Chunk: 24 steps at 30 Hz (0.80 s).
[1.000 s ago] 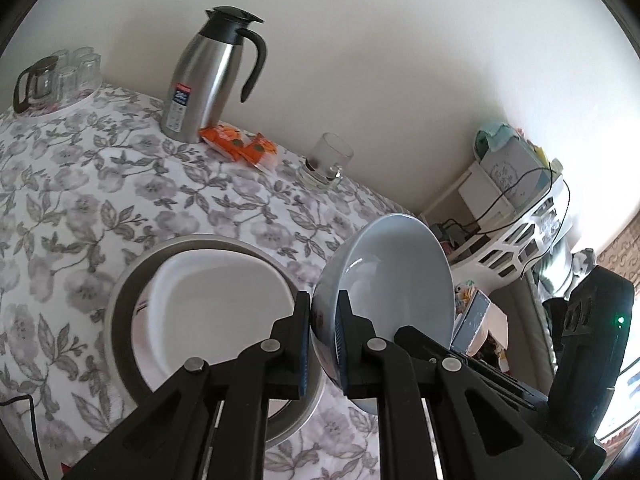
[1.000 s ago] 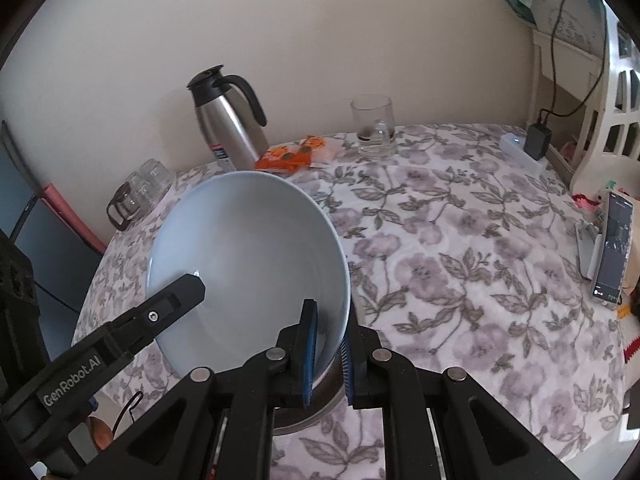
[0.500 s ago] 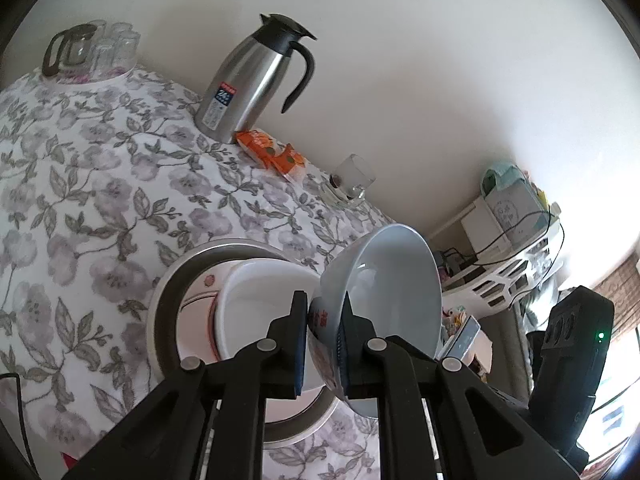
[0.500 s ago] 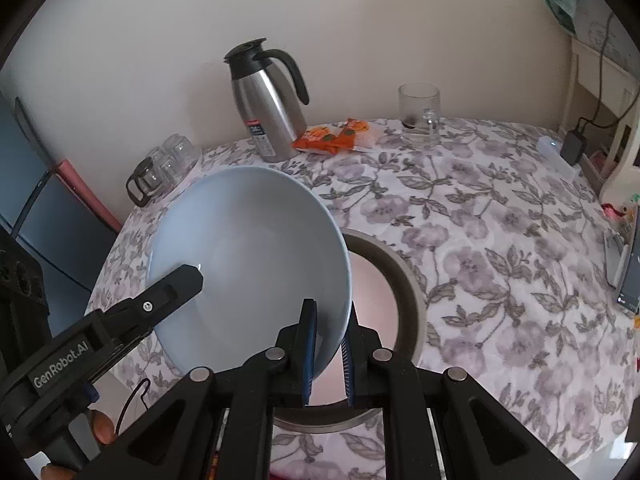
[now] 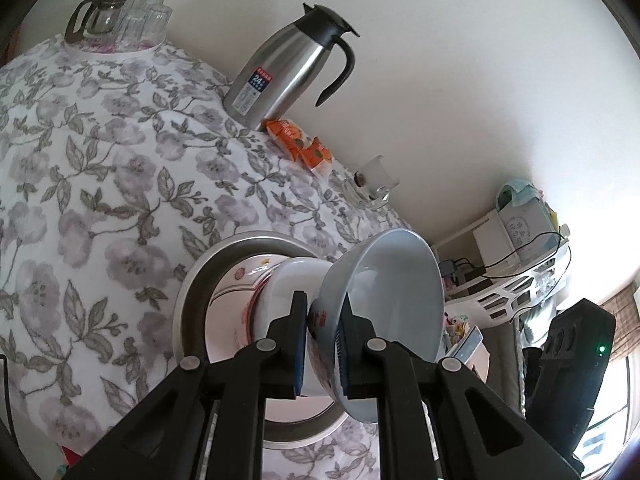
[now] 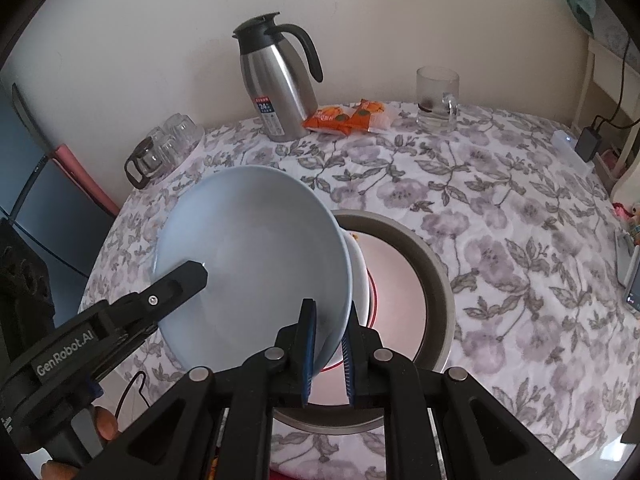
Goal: Organize plates and bowls
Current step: 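Lower the pale round bowl onto the stacked bowls with the left tool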
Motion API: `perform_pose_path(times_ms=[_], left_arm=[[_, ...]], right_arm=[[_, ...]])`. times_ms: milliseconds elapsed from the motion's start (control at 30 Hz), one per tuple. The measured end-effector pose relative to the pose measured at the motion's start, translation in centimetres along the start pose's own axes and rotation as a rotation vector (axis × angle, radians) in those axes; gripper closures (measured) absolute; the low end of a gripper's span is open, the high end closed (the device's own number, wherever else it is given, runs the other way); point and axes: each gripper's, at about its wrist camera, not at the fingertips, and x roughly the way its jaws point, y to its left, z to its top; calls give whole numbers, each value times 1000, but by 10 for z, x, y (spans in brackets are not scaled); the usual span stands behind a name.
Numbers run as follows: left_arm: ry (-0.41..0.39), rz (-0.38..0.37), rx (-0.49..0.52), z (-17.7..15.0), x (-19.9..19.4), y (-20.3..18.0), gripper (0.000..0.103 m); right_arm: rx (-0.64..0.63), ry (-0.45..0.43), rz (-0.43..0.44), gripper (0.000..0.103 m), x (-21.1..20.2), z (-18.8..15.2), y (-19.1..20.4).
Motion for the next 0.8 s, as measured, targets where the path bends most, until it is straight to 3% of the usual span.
perform_pose_path(times_ms=[800], left_arm=[[117,20,-67,1,29,15,91]], right_arm=[[41,54,-25,88,18,2,-7]])
